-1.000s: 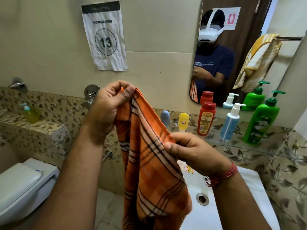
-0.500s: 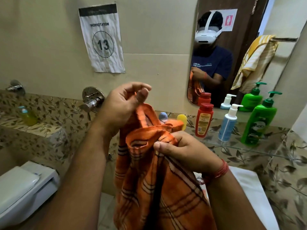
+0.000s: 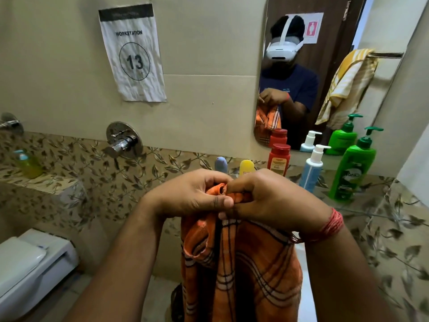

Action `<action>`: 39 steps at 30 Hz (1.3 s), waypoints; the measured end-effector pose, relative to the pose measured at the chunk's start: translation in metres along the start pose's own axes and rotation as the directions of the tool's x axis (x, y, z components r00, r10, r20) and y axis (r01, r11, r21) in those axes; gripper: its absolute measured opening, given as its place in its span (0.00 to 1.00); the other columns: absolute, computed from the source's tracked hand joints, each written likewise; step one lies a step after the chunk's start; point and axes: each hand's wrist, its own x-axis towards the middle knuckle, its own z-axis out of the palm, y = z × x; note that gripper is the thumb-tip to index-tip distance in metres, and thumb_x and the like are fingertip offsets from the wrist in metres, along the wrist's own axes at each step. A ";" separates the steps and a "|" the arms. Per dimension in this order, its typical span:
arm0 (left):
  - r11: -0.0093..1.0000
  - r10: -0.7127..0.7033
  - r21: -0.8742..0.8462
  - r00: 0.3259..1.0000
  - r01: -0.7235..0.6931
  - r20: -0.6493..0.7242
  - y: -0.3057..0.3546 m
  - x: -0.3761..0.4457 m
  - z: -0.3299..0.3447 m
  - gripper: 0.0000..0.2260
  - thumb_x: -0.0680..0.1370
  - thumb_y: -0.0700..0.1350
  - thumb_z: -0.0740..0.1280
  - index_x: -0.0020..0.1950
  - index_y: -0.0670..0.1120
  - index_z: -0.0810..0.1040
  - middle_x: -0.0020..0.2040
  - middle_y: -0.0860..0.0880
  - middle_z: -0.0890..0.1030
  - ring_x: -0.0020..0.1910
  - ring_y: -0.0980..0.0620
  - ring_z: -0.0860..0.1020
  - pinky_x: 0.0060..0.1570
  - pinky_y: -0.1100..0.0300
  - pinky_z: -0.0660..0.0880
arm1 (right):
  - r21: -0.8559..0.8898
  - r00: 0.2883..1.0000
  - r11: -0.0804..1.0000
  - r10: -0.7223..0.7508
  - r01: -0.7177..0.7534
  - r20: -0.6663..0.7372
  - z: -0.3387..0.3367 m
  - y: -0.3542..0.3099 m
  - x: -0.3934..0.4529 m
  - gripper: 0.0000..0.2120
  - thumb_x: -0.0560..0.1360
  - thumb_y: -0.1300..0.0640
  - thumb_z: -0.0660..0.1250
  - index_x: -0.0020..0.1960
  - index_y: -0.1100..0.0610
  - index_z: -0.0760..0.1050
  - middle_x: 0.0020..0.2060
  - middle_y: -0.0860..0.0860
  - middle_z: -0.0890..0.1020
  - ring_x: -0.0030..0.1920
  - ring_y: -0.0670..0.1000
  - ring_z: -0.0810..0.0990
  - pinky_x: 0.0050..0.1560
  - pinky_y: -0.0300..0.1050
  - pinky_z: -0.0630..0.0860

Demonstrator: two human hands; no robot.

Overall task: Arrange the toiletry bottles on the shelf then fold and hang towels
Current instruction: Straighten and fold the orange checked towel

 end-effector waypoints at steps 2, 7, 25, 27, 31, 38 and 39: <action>1.000 -0.005 0.019 0.999 0.006 -0.053 -0.001 0.000 -0.006 0.09 0.76 0.51 0.74 0.51 0.48 0.82 0.45 0.49 0.84 0.46 0.51 0.83 0.45 0.56 0.79 | 0.042 0.999 0.999 0.025 -0.024 -0.020 -0.002 0.008 -0.003 0.11 0.73 0.41 0.70 0.43 0.48 0.80 0.36 0.49 0.80 0.37 0.46 0.78 0.34 0.42 0.75; 0.996 0.091 0.007 0.963 -0.092 -0.252 0.006 -0.002 -0.016 0.08 0.76 0.50 0.73 0.49 0.46 0.84 0.45 0.50 0.85 0.44 0.52 0.84 0.42 0.58 0.80 | 0.402 0.990 0.904 0.128 -0.143 0.066 -0.009 0.027 -0.018 0.10 0.74 0.40 0.69 0.48 0.44 0.81 0.42 0.47 0.83 0.44 0.47 0.84 0.44 0.44 0.83; 0.983 0.110 0.153 0.331 0.105 -0.937 -0.010 0.008 -0.044 0.04 0.80 0.44 0.70 0.45 0.50 0.81 0.37 0.55 0.81 0.35 0.61 0.77 0.40 0.62 0.75 | 0.419 0.949 0.852 0.272 -0.315 0.159 -0.021 0.048 -0.046 0.19 0.73 0.37 0.66 0.52 0.51 0.83 0.48 0.51 0.87 0.47 0.50 0.87 0.50 0.52 0.84; 0.981 0.102 0.140 0.257 0.132 -0.961 -0.014 0.006 -0.048 0.05 0.80 0.45 0.70 0.44 0.50 0.80 0.36 0.57 0.80 0.33 0.62 0.76 0.37 0.65 0.73 | 0.424 0.956 0.857 0.254 -0.293 0.146 -0.025 0.049 -0.051 0.19 0.74 0.37 0.65 0.51 0.50 0.83 0.47 0.52 0.87 0.46 0.52 0.86 0.46 0.48 0.83; 0.974 0.089 0.126 0.194 0.187 -0.977 -0.020 0.003 -0.052 0.04 0.80 0.46 0.70 0.45 0.51 0.80 0.36 0.59 0.79 0.34 0.60 0.76 0.37 0.67 0.71 | 0.418 0.972 0.878 0.217 -0.233 0.087 -0.036 0.049 -0.062 0.20 0.74 0.36 0.66 0.52 0.50 0.84 0.45 0.51 0.86 0.44 0.54 0.84 0.42 0.48 0.80; 0.967 0.086 0.134 0.215 0.215 -0.973 -0.029 0.009 -0.054 0.04 0.80 0.46 0.69 0.45 0.52 0.79 0.37 0.59 0.79 0.32 0.67 0.76 0.34 0.71 0.72 | 0.316 0.988 0.940 0.150 -0.130 -0.038 -0.045 0.036 -0.063 0.19 0.78 0.43 0.64 0.52 0.57 0.83 0.48 0.54 0.83 0.48 0.52 0.83 0.47 0.52 0.82; 0.971 0.072 0.125 0.251 0.204 -0.965 -0.030 0.010 -0.055 0.06 0.80 0.47 0.69 0.44 0.52 0.79 0.37 0.58 0.80 0.35 0.64 0.78 0.39 0.65 0.74 | 0.319 0.989 0.944 0.116 -0.083 -0.087 -0.045 0.032 -0.062 0.20 0.79 0.43 0.64 0.51 0.59 0.83 0.49 0.57 0.81 0.50 0.56 0.82 0.49 0.59 0.81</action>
